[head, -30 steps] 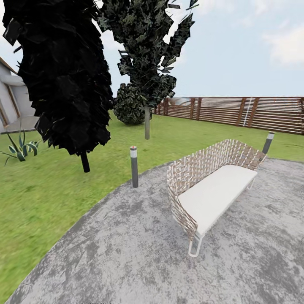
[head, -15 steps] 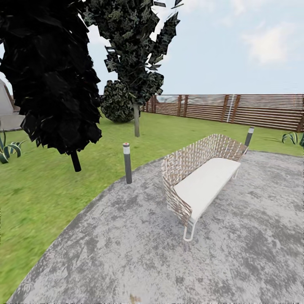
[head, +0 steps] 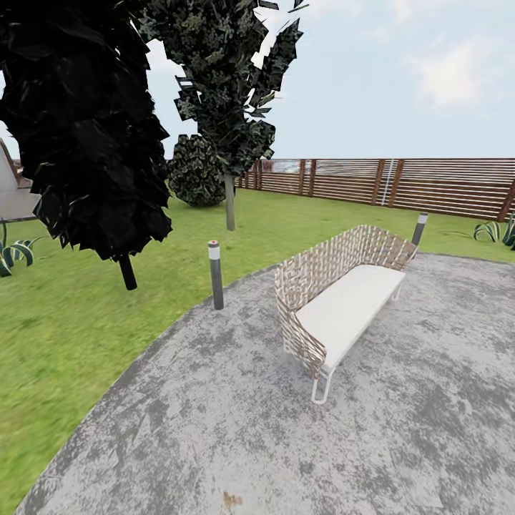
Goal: Pick up the pesticide atomizer in the garden and spray insectifuge to fully cover both potted plants in the garden.
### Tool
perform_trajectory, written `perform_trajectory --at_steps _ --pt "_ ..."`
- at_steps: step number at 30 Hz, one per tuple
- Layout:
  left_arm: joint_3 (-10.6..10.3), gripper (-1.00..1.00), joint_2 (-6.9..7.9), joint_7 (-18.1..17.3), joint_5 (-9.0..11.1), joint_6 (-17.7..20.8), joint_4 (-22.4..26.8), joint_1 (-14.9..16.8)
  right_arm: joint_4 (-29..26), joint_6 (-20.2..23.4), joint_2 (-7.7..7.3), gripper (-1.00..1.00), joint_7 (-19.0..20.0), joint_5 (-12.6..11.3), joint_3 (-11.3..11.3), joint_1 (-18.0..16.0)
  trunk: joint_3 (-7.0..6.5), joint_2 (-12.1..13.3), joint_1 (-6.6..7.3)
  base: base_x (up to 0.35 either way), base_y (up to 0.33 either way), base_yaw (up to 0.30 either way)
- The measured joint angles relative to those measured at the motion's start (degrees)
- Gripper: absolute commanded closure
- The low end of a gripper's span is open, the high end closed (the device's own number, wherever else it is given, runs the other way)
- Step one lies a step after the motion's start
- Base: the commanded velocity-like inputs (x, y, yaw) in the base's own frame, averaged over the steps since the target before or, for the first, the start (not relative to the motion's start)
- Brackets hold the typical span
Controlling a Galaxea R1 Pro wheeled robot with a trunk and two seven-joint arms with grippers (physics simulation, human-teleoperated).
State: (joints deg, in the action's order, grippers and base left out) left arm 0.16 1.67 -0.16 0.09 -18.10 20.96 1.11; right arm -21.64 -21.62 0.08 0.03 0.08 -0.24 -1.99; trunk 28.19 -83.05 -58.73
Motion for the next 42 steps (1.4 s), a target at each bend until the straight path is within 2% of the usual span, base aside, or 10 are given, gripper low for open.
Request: perform_trajectory --at_steps 10,14,17,20,26,32,42 --pt "0.32 -1.0 0.12 0.0 0.23 0.07 0.65 0.6 -0.36 -0.08 -0.29 -1.0 -0.33 -0.05 -0.12 0.0 0.0 0.0 0.0 0.0 0.0 0.0" --pt "0.48 -1.0 0.63 -0.03 0.12 0.44 0.14 5.17 -3.49 -0.04 -0.61 -1.0 -0.35 -0.08 -0.15 0.0 -0.01 0.0 0.0 0.0 0.0 0.0" --pt "0.47 -1.0 1.0 -0.33 -0.08 0.95 -0.12 9.44 -8.48 0.0 -0.74 -1.0 -0.35 -0.08 -0.16 -0.01 -0.01 0.0 0.0 0.0 0.0 0.0" --pt "0.5 -1.0 1.08 -0.46 -0.04 1.01 -0.22 11.3 -11.88 0.06 -0.9 -1.0 -0.33 -0.11 -0.23 0.0 0.0 0.0 0.0 0.0 0.0 0.0" --pt "0.07 -1.0 1.09 -0.53 -0.33 0.42 -0.33 11.13 -12.68 0.0 -1.18 -1.0 -0.24 -0.01 -0.17 0.0 0.0 0.0 0.0 0.0 0.0 -0.008" --pt "-0.01 -1.0 1.63 -0.55 -0.41 0.32 -0.39 11.23 -12.7 0.04 -1.52 -1.0 -0.34 -0.13 -0.22 0.01 0.0 0.0 0.0 -0.003 0.025 -0.208" --pt "-0.07 -1.0 1.69 -0.56 -0.6 0.26 -0.36 11.26 -12.25 0.08 -1.58 -1.0 -0.31 -0.14 -0.14 0.01 0.0 0.0 -0.01 -0.102 0.257 -0.265"
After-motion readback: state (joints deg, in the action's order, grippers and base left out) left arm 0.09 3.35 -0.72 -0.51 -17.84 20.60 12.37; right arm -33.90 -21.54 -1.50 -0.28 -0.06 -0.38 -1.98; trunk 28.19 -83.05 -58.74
